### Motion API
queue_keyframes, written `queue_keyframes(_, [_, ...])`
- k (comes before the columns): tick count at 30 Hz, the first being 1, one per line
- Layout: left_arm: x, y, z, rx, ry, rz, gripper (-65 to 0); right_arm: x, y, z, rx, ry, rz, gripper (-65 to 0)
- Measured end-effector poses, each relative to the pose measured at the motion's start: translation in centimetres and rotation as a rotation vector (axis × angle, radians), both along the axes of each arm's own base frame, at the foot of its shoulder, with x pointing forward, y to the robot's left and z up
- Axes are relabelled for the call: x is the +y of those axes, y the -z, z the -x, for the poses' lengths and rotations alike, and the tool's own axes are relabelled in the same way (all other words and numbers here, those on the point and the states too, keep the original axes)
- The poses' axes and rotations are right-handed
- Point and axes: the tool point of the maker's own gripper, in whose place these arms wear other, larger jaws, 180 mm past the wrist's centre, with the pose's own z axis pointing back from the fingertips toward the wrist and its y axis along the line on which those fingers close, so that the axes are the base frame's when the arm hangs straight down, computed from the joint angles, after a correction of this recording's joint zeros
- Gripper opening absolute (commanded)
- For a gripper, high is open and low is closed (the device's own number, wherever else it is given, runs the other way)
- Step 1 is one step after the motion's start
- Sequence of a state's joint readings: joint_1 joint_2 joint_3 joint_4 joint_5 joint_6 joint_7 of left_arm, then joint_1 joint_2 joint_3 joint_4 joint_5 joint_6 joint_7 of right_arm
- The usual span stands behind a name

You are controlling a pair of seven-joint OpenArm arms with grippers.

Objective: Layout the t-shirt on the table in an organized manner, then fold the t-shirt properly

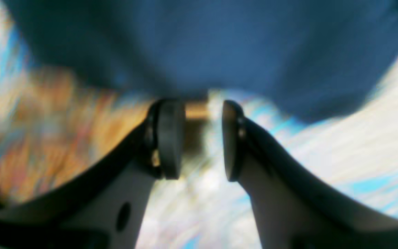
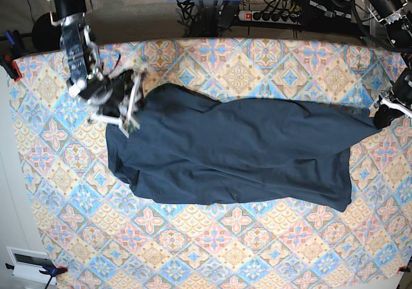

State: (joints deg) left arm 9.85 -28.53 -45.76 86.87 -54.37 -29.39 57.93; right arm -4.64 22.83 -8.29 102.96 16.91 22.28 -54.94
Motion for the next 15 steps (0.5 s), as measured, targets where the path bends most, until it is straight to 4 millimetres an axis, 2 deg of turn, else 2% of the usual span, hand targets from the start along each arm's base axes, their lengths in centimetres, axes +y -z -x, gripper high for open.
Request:
queue_keyframes(2, [0.0, 0.0, 0.0, 0.002, 0.0, -0.003, -64.8, -0.4, -1.1, -2.2, -0.05, 0.016, -0.009, -46.5])
queue_keyframes(3, [0.1, 0.1, 0.0, 0.004, -0.001, -0.006, -64.8, -0.7, -0.9, -2.5, -0.044, 0.026, -0.007, -46.5])
queue_keyframes(7, [0.0, 0.2, 0.1, 0.007, -0.002, -0.006, -64.8, -1.6, 2.2, -1.2, 0.042, 0.049, -0.001, -46.4])
queue_keyframes(11, [0.1, 0.1, 0.0, 0.005, -0.002, -0.006, -64.8, -1.7, 1.9, -1.8, 0.02, 0.051, -0.007, -45.9])
queue_keyframes(15, [0.0, 0.2, 0.1, 0.008, -0.002, -0.006, -64.8, -1.7, 2.2, -1.5, 0.031, 0.052, -0.006, -37.8])
